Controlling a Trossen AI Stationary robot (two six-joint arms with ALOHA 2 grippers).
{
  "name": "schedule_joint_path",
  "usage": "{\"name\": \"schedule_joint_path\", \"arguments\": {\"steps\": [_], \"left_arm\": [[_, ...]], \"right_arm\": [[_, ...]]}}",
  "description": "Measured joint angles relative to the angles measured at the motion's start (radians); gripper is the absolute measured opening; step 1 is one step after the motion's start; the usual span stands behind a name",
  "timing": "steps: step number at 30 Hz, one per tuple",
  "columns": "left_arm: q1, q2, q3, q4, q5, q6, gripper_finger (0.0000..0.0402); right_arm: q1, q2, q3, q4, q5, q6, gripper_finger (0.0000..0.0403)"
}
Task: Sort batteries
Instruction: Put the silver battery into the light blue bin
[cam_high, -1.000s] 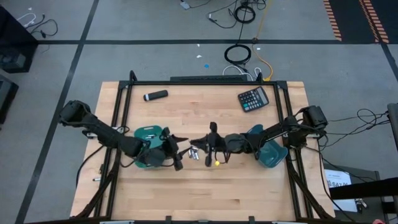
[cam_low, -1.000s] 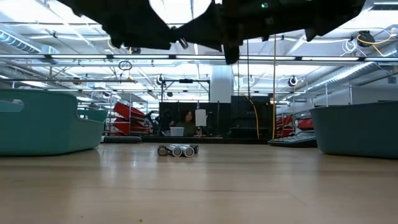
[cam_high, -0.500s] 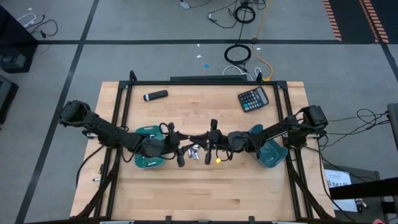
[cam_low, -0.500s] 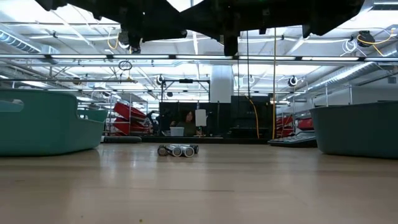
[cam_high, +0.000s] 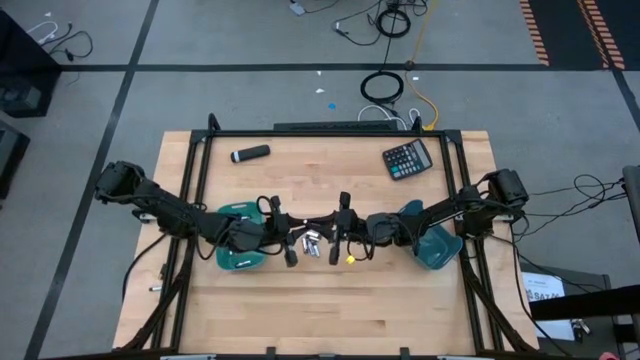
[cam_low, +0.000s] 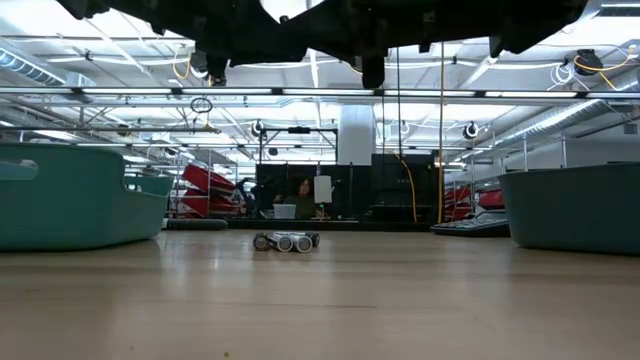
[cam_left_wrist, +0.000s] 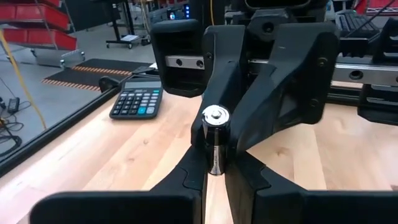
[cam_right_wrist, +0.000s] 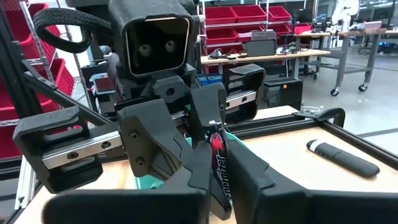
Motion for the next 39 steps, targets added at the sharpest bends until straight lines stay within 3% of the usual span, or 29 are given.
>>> {"name": "schedule_joint_path", "arguments": {"steps": [6,11,21,32,39], "left_arm": [[0.005,-0.002,0.000,-0.020,-0.003,-0.022,0.0037],[0.006,-0.055,0.002,-0.145,-0.008,-0.071,0.0037],[-0.022,-0.299,0.007,-0.507,-0.022,-0.205,0.0037],[-0.085,-0.401,0.004,-0.894,-0.033,-0.464,0.0037],[-0.136,-0.419,0.004,-1.173,0.059,-0.714,0.0037]], "right_arm": [[0.000,-0.002,0.000,-0.032,0.010,0.029,0.0092],[0.003,-0.058,-0.001,-0.192,0.029,0.024,0.0125],[0.052,-0.159,-0.003,-0.490,0.125,0.026,0.0122],[0.105,-0.164,-0.004,-0.571,0.189,0.049,0.0121],[0.116,-0.164,-0.004,-0.616,0.196,0.073,0.0121]]}}
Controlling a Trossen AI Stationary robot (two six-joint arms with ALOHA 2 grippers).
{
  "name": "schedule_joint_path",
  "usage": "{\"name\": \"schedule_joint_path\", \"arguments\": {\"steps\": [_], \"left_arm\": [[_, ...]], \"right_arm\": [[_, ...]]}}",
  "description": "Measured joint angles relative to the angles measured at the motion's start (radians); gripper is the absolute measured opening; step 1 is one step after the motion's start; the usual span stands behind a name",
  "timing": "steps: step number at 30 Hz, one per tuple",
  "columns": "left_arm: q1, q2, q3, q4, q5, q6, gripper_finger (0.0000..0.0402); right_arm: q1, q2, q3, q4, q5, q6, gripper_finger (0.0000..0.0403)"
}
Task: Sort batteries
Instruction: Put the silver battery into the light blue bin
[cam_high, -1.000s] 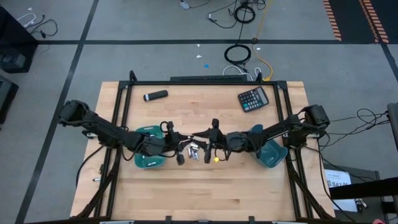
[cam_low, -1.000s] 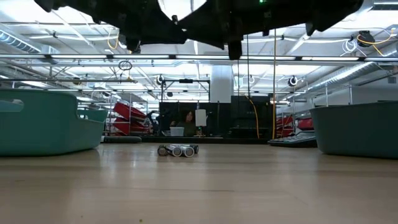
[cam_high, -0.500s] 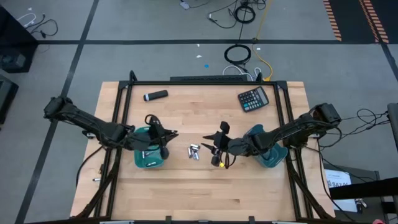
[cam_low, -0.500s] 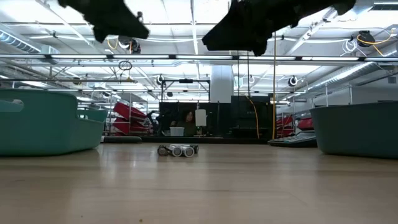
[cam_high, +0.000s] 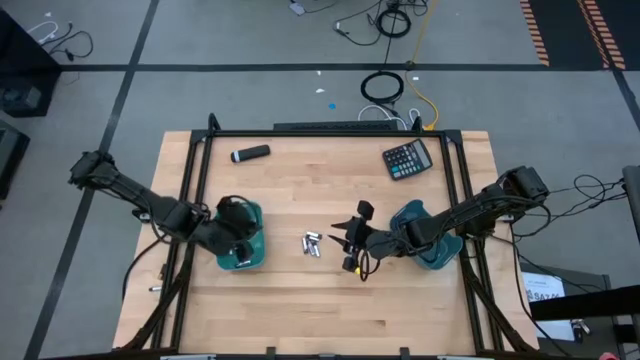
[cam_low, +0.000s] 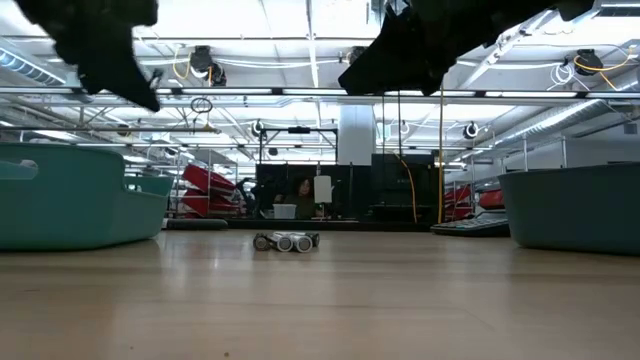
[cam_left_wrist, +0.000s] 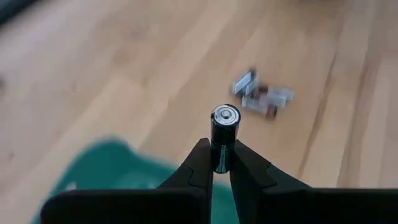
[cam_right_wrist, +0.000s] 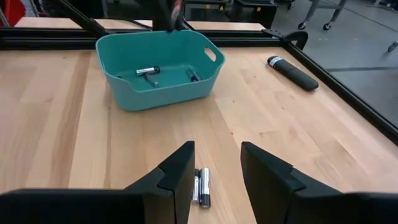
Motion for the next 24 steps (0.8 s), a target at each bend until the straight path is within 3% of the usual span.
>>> {"name": "schedule_joint_path", "arguments": {"steps": [8,17,24], "left_arm": [[-0.026,0.001,-0.001,-0.208,0.111,-0.167,0.0040],[-0.025,0.003,-0.001,-0.264,0.132,-0.205,0.0164],[-0.025,0.003,-0.001,-0.209,0.108,-0.172,0.0195]], "right_arm": [[0.014,0.000,0.000,-0.021,-0.003,0.020,0.0121],[0.029,0.000,0.000,-0.080,-0.004,0.042,0.0121],[0.029,0.008,0.001,-0.085,-0.080,0.062,0.0121]]}}
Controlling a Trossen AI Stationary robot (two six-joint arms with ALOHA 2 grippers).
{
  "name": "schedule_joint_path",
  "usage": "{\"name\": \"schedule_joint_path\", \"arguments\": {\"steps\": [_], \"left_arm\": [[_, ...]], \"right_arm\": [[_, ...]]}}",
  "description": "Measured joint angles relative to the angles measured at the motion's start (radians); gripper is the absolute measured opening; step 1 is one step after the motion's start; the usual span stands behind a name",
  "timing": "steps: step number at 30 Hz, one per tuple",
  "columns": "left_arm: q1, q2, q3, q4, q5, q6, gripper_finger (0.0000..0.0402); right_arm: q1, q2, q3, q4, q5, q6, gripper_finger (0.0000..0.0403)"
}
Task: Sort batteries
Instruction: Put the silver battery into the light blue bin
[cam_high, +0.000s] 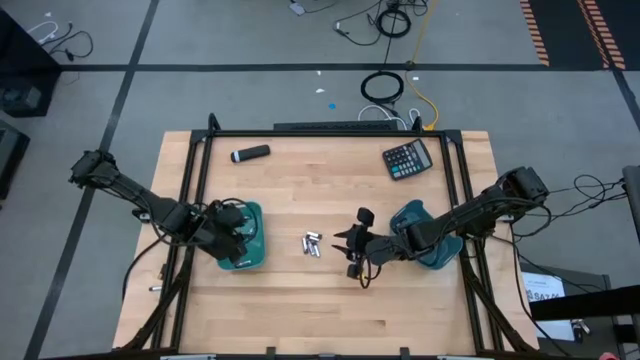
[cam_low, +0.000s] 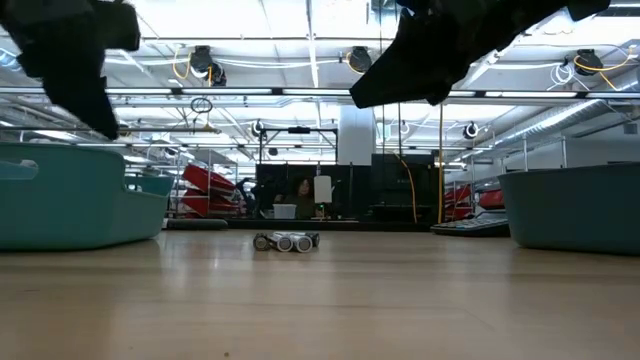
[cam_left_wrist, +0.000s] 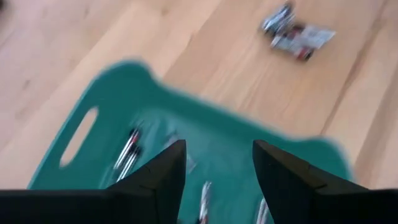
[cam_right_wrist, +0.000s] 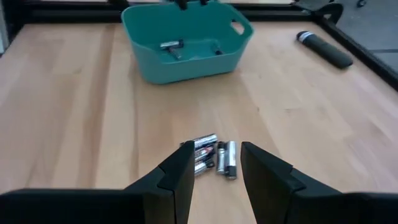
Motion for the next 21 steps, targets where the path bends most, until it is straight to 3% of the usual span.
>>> {"name": "schedule_joint_path", "arguments": {"steps": [5,11,17,21], "left_arm": [[0.009,0.000,0.000,0.270,-0.094,0.153,0.0195],[0.067,0.046,0.000,0.613,-0.086,0.373,0.0195],[0.135,0.162,0.000,0.651,0.005,0.378,0.0195],[0.155,0.254,0.000,0.653,0.011,0.378,0.0195]], "right_arm": [[-0.016,0.043,0.000,0.001,0.018,-0.009,0.0121],[-0.107,0.132,0.012,0.015,-0.168,0.028,0.0111],[-0.153,0.185,0.081,-0.024,-0.193,-0.030,0.0085],[-0.188,0.247,0.125,-0.071,-0.220,-0.058,0.0080]]}}
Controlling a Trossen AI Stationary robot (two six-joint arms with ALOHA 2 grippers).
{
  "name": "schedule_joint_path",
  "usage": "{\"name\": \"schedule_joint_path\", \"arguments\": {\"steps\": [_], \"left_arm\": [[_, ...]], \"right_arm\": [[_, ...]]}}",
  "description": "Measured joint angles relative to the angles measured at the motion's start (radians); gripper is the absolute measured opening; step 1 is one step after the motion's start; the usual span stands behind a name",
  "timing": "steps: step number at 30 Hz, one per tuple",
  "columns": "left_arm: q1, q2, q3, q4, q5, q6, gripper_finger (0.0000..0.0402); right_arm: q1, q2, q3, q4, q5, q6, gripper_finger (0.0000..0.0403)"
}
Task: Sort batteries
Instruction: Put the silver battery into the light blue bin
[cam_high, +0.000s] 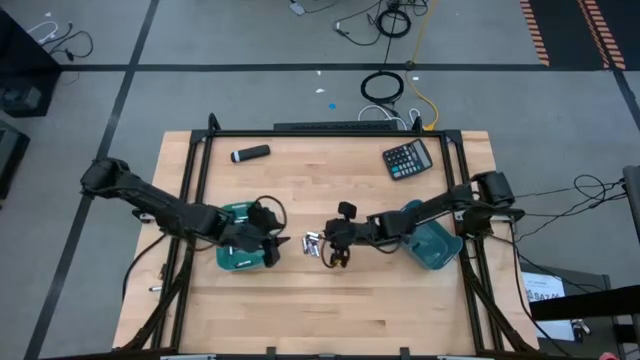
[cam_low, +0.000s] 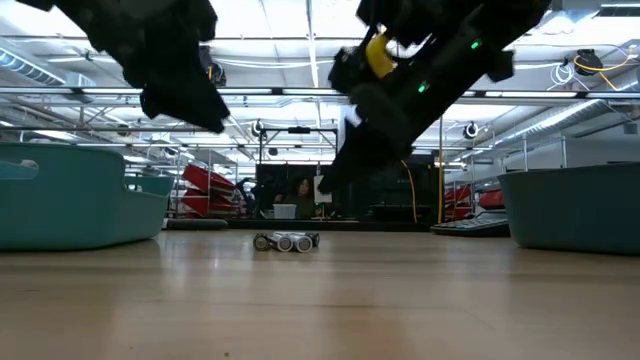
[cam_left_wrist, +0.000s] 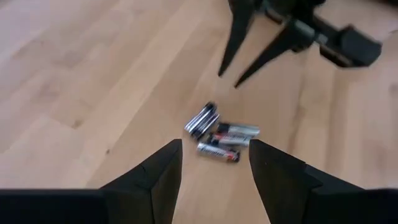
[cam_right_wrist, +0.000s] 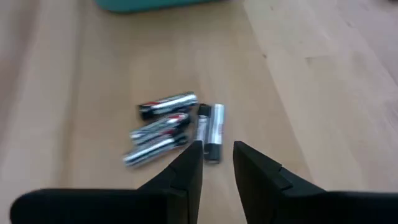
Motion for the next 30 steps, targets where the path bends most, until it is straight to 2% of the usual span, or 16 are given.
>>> {"name": "schedule_joint_path", "arguments": {"steps": [6,9,13,23,30], "left_arm": [[0.008,0.088,0.000,0.021,0.012,0.016,0.0195],[0.008,0.103,0.000,0.024,0.013,0.016,0.0195],[0.004,0.106,0.002,0.024,0.014,0.014,0.0196],[-0.018,0.106,0.002,0.028,0.018,-0.019,0.0196],[-0.024,0.106,0.002,0.029,0.018,-0.043,0.0196]], "right_arm": [[-0.053,0.074,0.046,0.006,-0.038,-0.043,0.0093],[-0.071,0.111,0.085,0.005,-0.080,-0.069,0.0095],[-0.078,0.155,0.129,-0.018,-0.078,-0.106,0.0095],[-0.098,0.159,0.143,-0.058,-0.128,-0.126,0.0094],[-0.108,0.159,0.143,-0.064,-0.127,-0.122,0.0100]]}}
